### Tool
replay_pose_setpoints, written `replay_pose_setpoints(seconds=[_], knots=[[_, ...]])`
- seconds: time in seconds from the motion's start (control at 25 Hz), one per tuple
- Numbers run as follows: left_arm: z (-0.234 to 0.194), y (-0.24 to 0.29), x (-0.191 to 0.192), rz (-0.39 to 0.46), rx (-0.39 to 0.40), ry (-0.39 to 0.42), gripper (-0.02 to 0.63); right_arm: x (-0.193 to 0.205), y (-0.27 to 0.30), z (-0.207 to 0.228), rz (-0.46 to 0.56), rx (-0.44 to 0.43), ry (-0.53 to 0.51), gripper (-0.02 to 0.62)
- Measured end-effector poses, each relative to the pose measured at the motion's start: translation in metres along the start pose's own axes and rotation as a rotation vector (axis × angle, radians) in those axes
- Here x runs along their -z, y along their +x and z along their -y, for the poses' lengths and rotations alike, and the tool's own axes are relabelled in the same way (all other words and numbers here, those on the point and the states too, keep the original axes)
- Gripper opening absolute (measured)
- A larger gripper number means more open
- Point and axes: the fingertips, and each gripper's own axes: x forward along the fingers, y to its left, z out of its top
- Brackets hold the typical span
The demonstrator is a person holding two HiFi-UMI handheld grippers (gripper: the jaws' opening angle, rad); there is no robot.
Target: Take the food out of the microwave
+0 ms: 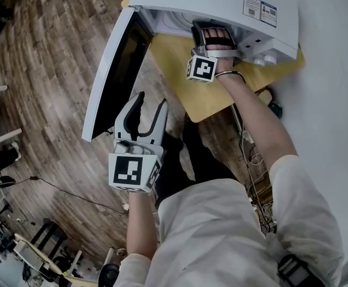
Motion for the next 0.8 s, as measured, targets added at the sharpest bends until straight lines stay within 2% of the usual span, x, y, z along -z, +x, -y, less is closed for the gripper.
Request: replay_pose_setpoints(seconds=[0.36, 0.8], knots=[[0.0018, -0.0021, -0.0045, 0.007, -0.005, 0.004, 0.186, 0.0007, -0.0043, -0.0019, -0.003, -0.030, -0.014, 0.083], [0.0076, -0.0024, -0.0081, 0.013, -0.009, 0.014, 0.186, -0.0028, -0.0099, 0.0029, 0.018, -0.029, -0.021, 0.074]])
